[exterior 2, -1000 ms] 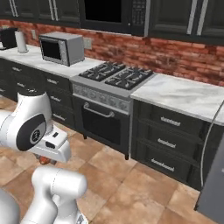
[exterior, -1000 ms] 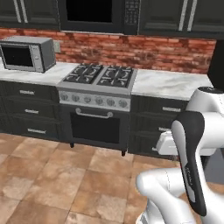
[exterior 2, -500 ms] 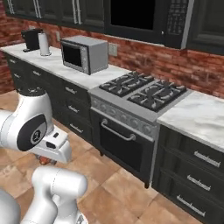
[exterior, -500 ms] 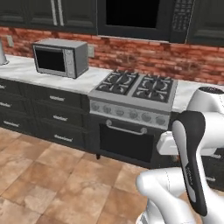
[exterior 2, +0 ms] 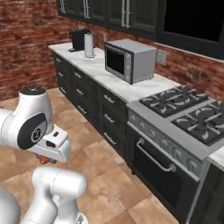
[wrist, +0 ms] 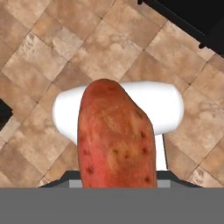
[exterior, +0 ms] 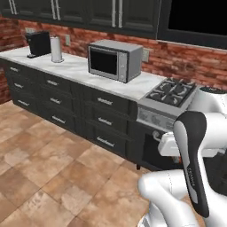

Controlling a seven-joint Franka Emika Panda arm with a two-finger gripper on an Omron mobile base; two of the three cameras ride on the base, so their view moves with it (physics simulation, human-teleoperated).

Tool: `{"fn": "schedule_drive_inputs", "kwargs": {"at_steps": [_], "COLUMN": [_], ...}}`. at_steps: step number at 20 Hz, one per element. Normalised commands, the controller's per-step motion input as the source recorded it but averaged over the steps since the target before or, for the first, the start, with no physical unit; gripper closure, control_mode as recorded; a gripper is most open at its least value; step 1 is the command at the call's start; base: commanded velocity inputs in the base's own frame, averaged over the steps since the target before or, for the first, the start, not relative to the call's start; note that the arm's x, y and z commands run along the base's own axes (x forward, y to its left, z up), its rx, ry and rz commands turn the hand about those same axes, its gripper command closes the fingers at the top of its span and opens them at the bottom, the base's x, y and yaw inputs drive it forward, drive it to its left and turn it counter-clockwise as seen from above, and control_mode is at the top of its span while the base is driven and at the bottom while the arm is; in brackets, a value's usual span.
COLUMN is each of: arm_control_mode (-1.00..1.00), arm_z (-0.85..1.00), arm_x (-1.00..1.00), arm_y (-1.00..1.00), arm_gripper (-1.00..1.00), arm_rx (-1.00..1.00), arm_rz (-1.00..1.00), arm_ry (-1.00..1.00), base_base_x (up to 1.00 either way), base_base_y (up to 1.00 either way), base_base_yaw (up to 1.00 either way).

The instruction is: Gather the sweet potato and corn from the fridge and place them on a tray on the dining counter. Then gather the fish and steak from the fridge and place them on the other tray.

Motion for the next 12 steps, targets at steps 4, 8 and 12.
{"fn": "schedule_drive_inputs", "kwargs": {"at_steps": [4,8,12], "arm_control_mode": [1.0,1.0,1.0], "arm_z": [0.0,0.0,0.0], "arm_x": [0.0,0.0,0.0], "arm_y": [0.0,0.0,0.0], "arm_gripper": [1.0,1.0,1.0], "arm_rx": [0.0,0.0,0.0], "arm_rz": [0.0,0.0,0.0], "arm_ry": [0.0,0.0,0.0], "base_base_x": [0.3,0.47,0.59], "base_base_y": [0.5,0.38,0.09], "base_base_yaw": [0.48,0.45,0.42]}}
